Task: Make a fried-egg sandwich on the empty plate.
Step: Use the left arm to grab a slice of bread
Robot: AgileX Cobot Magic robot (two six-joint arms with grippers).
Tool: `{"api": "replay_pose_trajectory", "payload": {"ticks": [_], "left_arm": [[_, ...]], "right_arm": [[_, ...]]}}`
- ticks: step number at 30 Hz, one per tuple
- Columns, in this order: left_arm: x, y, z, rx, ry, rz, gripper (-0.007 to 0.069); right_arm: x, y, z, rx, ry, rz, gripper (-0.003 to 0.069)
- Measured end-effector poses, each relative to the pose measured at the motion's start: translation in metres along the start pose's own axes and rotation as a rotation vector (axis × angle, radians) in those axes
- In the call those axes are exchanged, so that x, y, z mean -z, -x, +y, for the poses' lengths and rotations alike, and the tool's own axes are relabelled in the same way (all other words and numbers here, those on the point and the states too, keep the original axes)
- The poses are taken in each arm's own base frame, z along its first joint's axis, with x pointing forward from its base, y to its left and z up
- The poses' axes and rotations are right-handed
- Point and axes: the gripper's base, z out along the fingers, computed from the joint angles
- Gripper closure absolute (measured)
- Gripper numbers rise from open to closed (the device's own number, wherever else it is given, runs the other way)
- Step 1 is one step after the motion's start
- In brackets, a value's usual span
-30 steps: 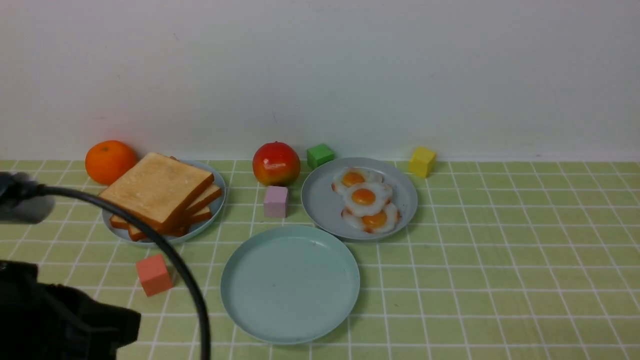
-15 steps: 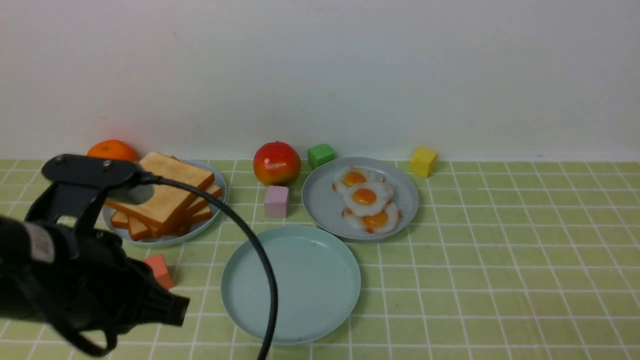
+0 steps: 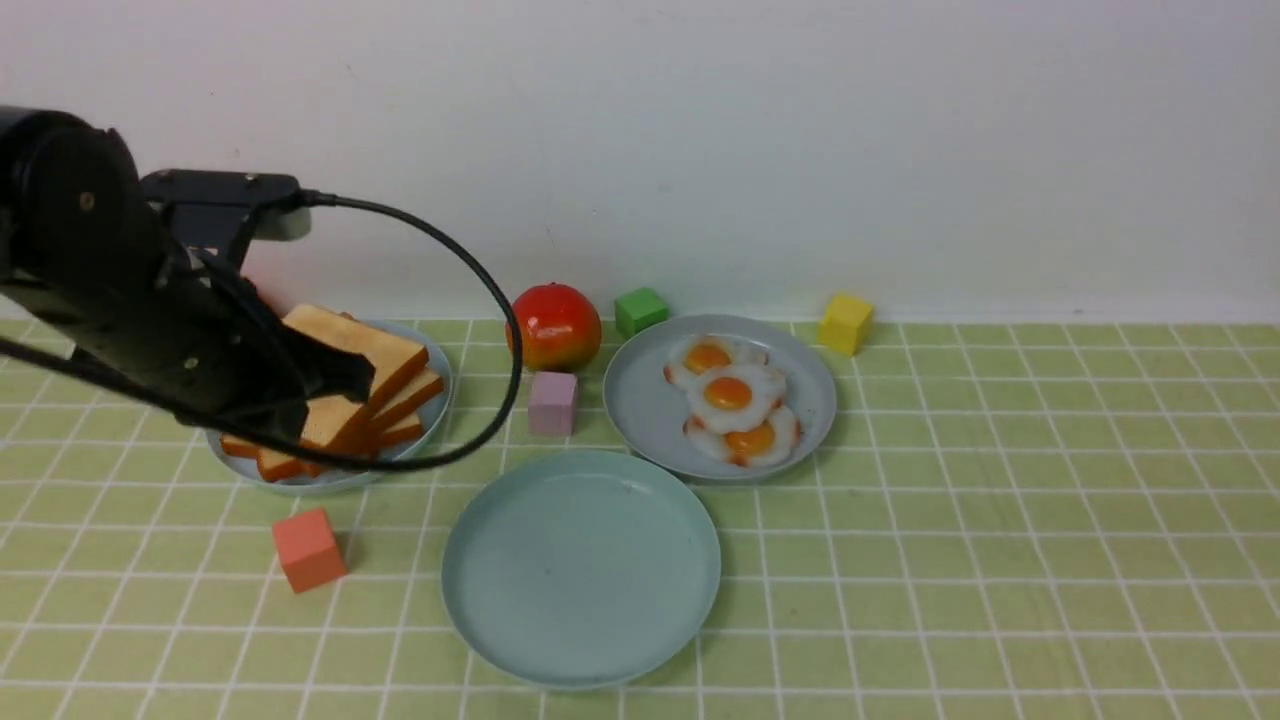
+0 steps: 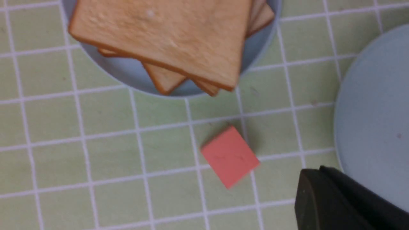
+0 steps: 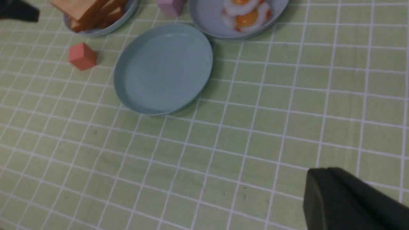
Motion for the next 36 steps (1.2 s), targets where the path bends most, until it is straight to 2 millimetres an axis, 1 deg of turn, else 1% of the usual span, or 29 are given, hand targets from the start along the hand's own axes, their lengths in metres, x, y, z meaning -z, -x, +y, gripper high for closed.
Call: {"api": "replay_pose_trajectory", "payload": {"ticks": [1, 2, 3, 4, 5, 7, 8, 9, 10, 12, 13, 14, 16, 17, 18, 19, 23, 26, 30, 33, 36], "left_arm": [[-0.011, 0.007, 0.004, -0.019, 0.021, -0.008, 0.0638], [-0.017, 0.013, 0.007, -0.043, 0.037, -0.020, 0.0635], [-0.024, 0.017, 0.007, -0.073, 0.046, -0.030, 0.0624], [-0.026, 0.018, 0.008, -0.084, 0.049, -0.032, 0.0621], [-0.039, 0.022, 0.008, -0.120, 0.055, -0.040, 0.0578], [-0.047, 0.022, 0.008, -0.144, 0.055, -0.036, 0.0547], [-0.056, 0.021, 0.008, -0.166, 0.058, -0.030, 0.0496], [-0.059, 0.021, 0.008, -0.178, 0.060, -0.026, 0.0465], [-0.065, 0.020, 0.009, -0.194, 0.067, -0.015, 0.0416], [-0.071, 0.019, 0.009, -0.213, 0.074, -0.005, 0.0368], [-0.077, 0.018, 0.011, -0.238, 0.087, -0.001, 0.0307], [-0.079, 0.018, 0.011, -0.241, 0.089, 0.002, 0.0301], [-0.087, 0.019, 0.011, -0.264, 0.097, -0.011, 0.0244], [-0.090, 0.019, 0.011, -0.267, 0.096, -0.015, 0.0237], [-0.090, 0.019, 0.011, -0.267, 0.096, -0.017, 0.0236], [-0.096, 0.019, 0.011, -0.270, 0.094, -0.017, 0.0229], [-0.104, 0.018, 0.011, -0.282, 0.096, -0.009, 0.0228], [-0.107, 0.017, 0.011, -0.284, 0.096, -0.004, 0.0241], [-0.112, 0.016, 0.012, -0.293, 0.100, 0.008, 0.0300], [-0.113, 0.016, 0.012, -0.296, 0.103, 0.021, 0.0415], [-0.113, 0.016, 0.012, -0.298, 0.103, 0.027, 0.0467]], "right_arm": [[-0.001, 0.008, 0.003, 0.020, 0.025, 0.012, 0.0664], [-0.003, 0.011, 0.005, 0.030, 0.038, 0.020, 0.0664], [-0.005, 0.014, 0.008, 0.049, 0.059, 0.033, 0.0662], [-0.006, 0.014, 0.007, 0.048, 0.059, 0.035, 0.0662], [-0.009, 0.015, 0.010, 0.070, 0.079, 0.048, 0.0660], [-0.010, 0.015, 0.010, 0.084, 0.086, 0.049, 0.0659], [-0.012, 0.016, 0.011, 0.090, 0.088, 0.046, 0.0659], [-0.012, 0.017, 0.010, 0.092, 0.086, 0.042, 0.0658], [-0.012, 0.017, 0.010, 0.094, 0.086, 0.039, 0.0657], [-0.012, 0.017, 0.010, 0.099, 0.086, 0.037, 0.0656], [-0.012, 0.017, 0.010, 0.108, 0.087, 0.036, 0.0655], [-0.012, 0.017, 0.011, 0.108, 0.087, 0.036, 0.0655], [-0.012, 0.017, 0.011, 0.116, 0.087, 0.035, 0.0654], [-0.012, 0.017, 0.011, 0.116, 0.087, 0.035, 0.0653], [-0.012, 0.017, 0.011, 0.116, 0.087, 0.035, 0.0653], [-0.012, 0.018, 0.011, 0.116, 0.087, 0.034, 0.0652], [-0.012, 0.017, 0.010, 0.118, 0.084, 0.034, 0.0649], [-0.012, 0.017, 0.010, 0.118, 0.084, 0.036, 0.0647], [-0.012, 0.016, 0.010, 0.119, 0.086, 0.047, 0.0644], [-0.012, 0.016, 0.010, 0.119, 0.087, 0.055, 0.0642], [-0.012, 0.015, 0.011, 0.119, 0.088, 0.060, 0.0640]]}}
